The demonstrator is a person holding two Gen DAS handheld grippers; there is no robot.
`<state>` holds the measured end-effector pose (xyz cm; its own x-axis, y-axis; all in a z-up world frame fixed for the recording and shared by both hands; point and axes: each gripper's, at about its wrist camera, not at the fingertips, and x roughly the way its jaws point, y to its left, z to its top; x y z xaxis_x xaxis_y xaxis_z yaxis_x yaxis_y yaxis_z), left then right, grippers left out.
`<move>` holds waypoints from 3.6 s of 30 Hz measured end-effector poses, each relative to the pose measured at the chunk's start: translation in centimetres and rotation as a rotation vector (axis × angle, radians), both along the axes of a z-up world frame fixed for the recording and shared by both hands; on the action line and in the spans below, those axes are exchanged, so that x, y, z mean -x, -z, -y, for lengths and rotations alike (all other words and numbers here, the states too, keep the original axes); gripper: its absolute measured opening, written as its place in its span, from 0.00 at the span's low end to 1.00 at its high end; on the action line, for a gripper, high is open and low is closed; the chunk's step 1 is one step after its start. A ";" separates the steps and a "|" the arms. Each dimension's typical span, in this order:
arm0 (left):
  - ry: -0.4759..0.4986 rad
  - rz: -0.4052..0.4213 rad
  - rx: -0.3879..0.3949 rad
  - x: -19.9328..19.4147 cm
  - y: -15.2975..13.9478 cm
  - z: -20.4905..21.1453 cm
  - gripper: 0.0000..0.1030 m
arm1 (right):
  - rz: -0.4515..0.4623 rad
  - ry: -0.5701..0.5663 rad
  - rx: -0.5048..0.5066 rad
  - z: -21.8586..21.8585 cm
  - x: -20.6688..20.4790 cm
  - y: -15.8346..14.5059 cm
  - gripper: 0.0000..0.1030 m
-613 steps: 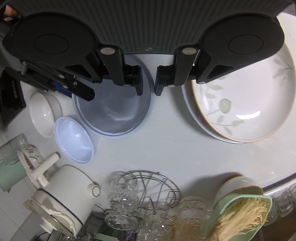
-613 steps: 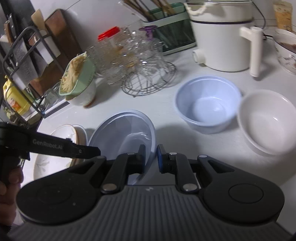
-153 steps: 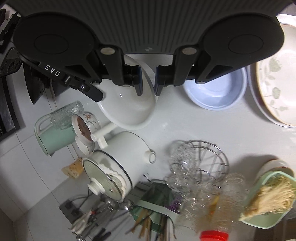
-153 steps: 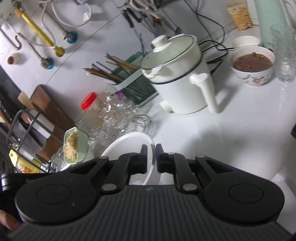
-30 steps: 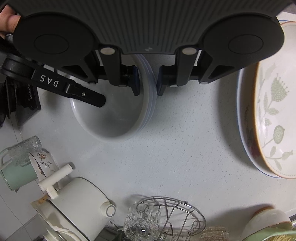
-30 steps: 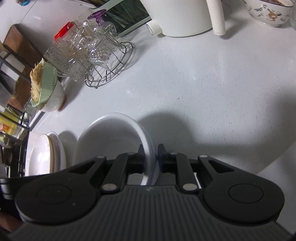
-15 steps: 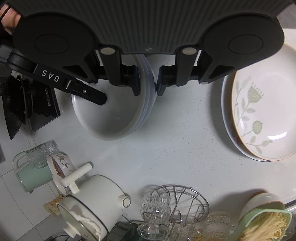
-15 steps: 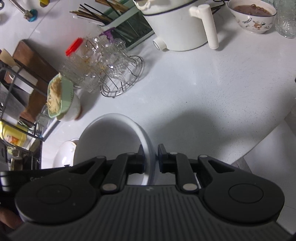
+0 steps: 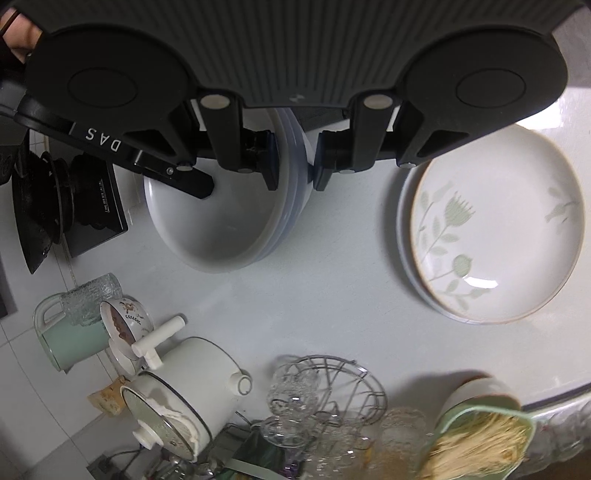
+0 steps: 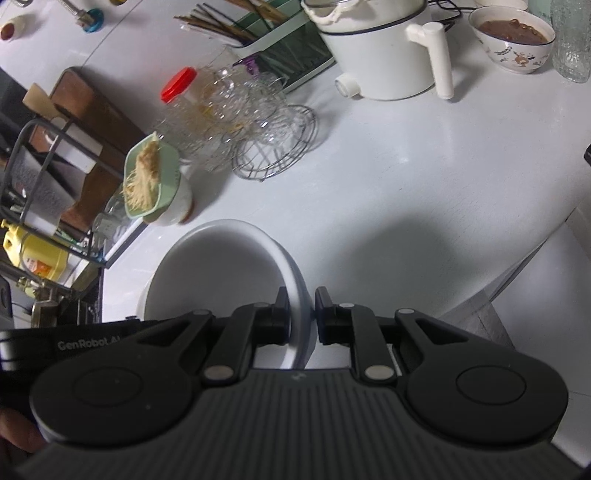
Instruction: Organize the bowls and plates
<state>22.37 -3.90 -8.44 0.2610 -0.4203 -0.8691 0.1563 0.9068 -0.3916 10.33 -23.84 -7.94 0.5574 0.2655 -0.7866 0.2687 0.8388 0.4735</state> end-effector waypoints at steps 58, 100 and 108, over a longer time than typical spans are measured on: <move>-0.130 -0.098 0.062 -8.0 9.0 -19.7 0.23 | -0.088 -0.236 0.165 -19.6 -12.2 6.5 0.18; -0.295 0.513 -0.226 15.9 -13.8 -14.5 0.90 | 0.503 -0.232 0.263 -12.6 5.1 -11.4 0.39; -0.318 0.509 -0.238 21.1 -12.9 -13.2 0.96 | 0.518 -0.209 0.282 -11.8 9.8 -11.0 0.87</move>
<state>1.29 9.34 4.51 0.7451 -0.0656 -0.6637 -0.0211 0.9923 -0.1218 0.49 -12.02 3.10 0.8439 0.2317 -0.4839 -0.1194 0.9604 0.2516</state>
